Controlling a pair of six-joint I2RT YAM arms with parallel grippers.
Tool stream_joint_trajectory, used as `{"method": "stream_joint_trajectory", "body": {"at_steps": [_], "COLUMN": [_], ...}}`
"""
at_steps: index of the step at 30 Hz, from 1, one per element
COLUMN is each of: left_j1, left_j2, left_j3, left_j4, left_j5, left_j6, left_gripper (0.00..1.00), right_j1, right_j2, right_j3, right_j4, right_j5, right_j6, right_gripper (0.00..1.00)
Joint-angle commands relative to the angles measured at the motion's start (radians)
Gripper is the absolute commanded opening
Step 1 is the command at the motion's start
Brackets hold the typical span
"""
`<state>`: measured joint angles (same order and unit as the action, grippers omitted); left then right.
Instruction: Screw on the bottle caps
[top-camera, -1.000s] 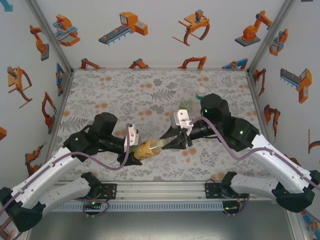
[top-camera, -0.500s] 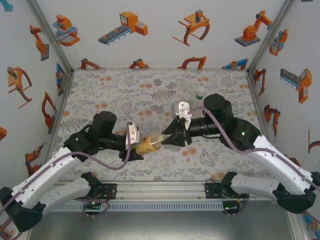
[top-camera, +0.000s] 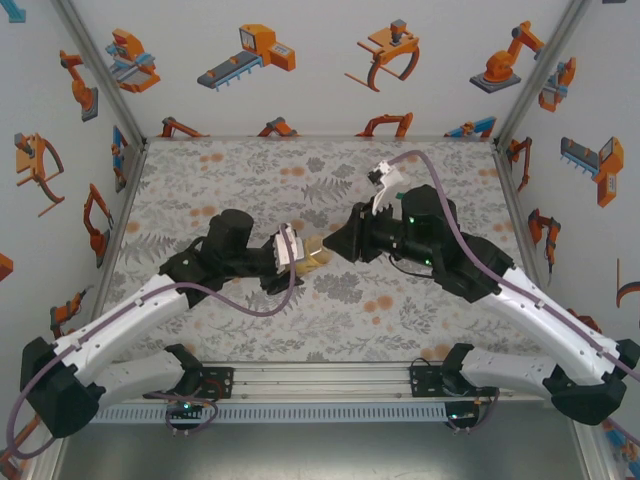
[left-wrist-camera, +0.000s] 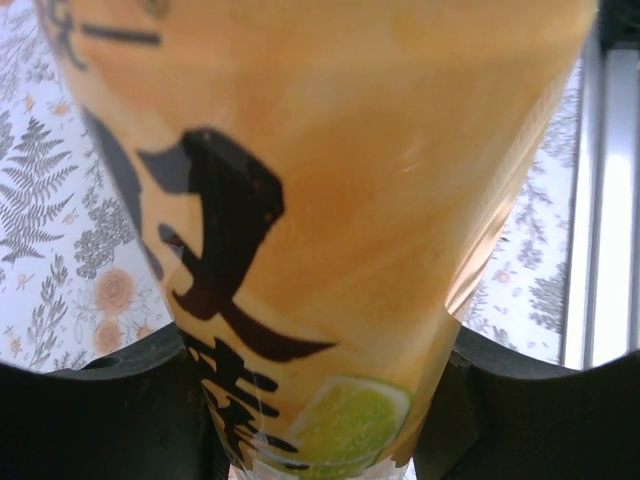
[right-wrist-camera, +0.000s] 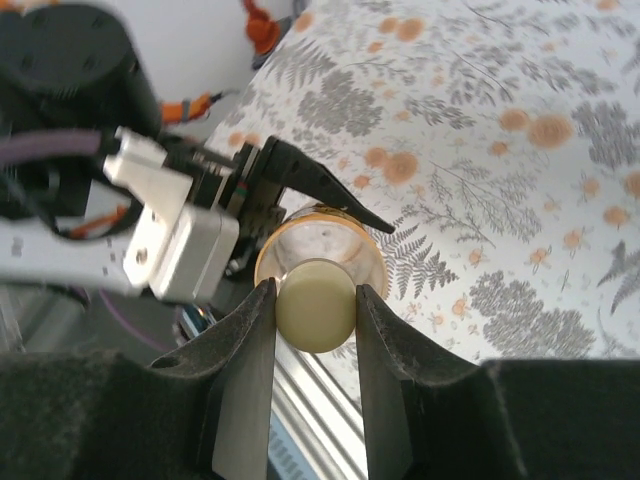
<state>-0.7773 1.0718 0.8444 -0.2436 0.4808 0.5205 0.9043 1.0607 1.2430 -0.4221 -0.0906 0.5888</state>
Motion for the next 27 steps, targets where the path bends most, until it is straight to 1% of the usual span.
{"method": "stream_joint_trajectory", "body": {"at_steps": [1,4,6,8,12,16,17,18,22,23,25,27], "left_j1": [-0.016,-0.025,-0.029,-0.035,-0.049,-0.053,-0.053,-0.054,-0.055,-0.054,-0.054,-0.054], "left_j2": [0.038,0.063,0.078,0.087,0.1,0.101,0.102,0.1,0.079,0.075,0.069,0.063], "left_j3": [0.065,0.077,0.09,0.101,0.112,0.116,0.117,0.118,0.108,0.106,0.106,0.11], "left_j4": [0.19,0.222,0.22,0.204,0.17,0.142,0.135,0.126,0.105,0.098,0.075,0.046], "left_j5": [-0.068,-0.109,-0.129,-0.135,-0.144,-0.147,-0.144,-0.141,-0.116,-0.108,-0.093,-0.072], "left_j6": [-0.04,-0.048,-0.049,-0.046,-0.027,-0.021,-0.02,-0.019,-0.02,-0.019,-0.017,-0.012], "left_gripper": [0.0,0.0,0.0,0.0,0.0,0.0,0.0,0.0,0.0,0.0,0.0,0.0], "right_j1": [0.014,0.014,0.014,0.013,0.011,0.011,0.011,0.011,0.011,0.011,0.011,0.011], "right_j2": [0.047,0.067,0.073,0.062,0.042,0.043,0.04,0.035,-0.013,-0.027,-0.051,-0.078], "right_j3": [0.014,0.038,0.062,0.053,0.029,0.033,0.033,0.033,0.004,-0.005,-0.011,-0.015], "right_j4": [-0.084,-0.17,-0.245,-0.258,-0.215,-0.211,-0.211,-0.209,-0.138,-0.115,-0.084,-0.056], "right_j5": [0.099,0.2,0.29,0.351,0.341,0.326,0.322,0.32,0.286,0.271,0.244,0.208], "right_j6": [0.28,0.302,0.294,0.291,0.299,0.291,0.282,0.274,0.176,0.14,0.074,-0.005], "right_gripper": [0.0,0.0,0.0,0.0,0.0,0.0,0.03,0.08,0.33,0.37,0.44,0.46]}}
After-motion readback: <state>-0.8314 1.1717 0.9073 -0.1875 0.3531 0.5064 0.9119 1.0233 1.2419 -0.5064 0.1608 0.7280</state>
